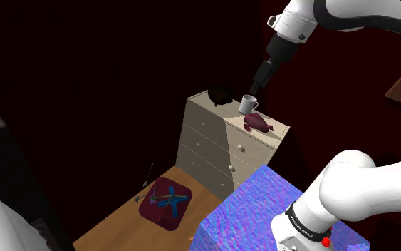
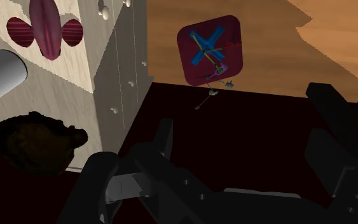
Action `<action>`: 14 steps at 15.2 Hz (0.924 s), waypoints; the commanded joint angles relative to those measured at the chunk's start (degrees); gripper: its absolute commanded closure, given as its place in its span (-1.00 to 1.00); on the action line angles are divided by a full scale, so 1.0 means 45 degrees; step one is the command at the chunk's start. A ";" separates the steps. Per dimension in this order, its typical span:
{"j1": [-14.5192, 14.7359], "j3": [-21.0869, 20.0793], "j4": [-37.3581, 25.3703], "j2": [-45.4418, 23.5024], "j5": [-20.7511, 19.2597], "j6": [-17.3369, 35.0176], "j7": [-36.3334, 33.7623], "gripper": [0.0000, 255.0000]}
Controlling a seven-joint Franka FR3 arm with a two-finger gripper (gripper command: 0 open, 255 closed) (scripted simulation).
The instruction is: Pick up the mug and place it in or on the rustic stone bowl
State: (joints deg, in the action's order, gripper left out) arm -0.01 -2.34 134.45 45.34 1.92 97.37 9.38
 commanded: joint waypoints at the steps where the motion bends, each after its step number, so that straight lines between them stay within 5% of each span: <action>1: 0.0000 0.0000 0.0000 0.0000 0.0000 0.0000 0.0000 -1.00; 14: -0.1042 0.2616 -0.0141 -0.3475 -0.1449 0.3050 0.2903 -1.00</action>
State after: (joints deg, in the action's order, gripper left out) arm -4.40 8.43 133.98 31.53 -4.22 109.45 21.33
